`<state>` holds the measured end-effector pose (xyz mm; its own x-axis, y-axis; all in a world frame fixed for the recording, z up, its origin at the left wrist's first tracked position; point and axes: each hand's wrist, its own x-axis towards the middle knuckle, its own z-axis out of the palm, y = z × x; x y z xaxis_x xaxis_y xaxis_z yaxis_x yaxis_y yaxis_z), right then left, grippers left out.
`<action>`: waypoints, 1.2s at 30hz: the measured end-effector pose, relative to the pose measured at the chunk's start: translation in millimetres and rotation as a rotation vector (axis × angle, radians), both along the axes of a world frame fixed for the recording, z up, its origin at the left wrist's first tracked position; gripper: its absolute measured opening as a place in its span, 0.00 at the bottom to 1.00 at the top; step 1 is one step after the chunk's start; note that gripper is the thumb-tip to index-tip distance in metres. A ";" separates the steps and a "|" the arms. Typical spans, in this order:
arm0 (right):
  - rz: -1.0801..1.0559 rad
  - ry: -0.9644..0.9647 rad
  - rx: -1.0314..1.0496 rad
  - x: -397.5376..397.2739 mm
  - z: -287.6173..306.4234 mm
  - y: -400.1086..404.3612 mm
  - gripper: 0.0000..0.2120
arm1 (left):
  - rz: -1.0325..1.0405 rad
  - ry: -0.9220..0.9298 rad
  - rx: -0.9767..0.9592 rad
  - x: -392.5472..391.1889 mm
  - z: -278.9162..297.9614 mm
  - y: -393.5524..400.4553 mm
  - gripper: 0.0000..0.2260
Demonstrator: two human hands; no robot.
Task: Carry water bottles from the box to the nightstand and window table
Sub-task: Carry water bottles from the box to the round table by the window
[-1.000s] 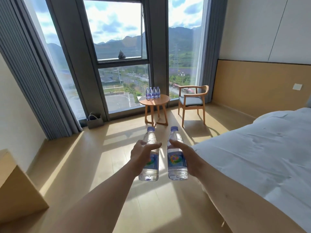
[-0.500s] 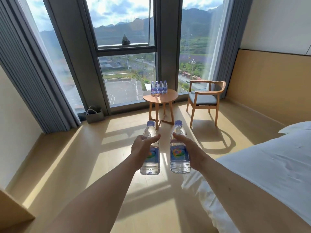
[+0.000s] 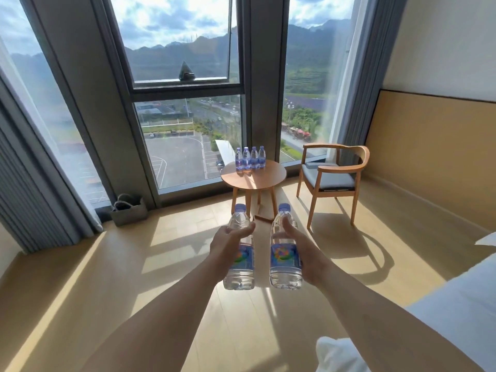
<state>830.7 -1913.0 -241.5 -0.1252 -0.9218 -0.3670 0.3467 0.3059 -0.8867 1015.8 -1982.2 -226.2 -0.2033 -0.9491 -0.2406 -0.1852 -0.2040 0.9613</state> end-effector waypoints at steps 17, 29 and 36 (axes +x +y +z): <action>-0.123 -0.013 0.059 -88.4 -26.8 -345.9 0.30 | -0.009 -0.051 0.023 -93.6 -40.8 -348.3 0.30; -0.088 -0.038 0.154 -180.8 -27.7 -605.8 0.28 | 0.122 0.146 0.178 -183.0 -36.6 -613.9 0.26; -0.140 -0.026 0.165 -224.2 -58.9 -731.3 0.30 | 0.085 0.103 0.226 -225.4 -69.9 -748.9 0.31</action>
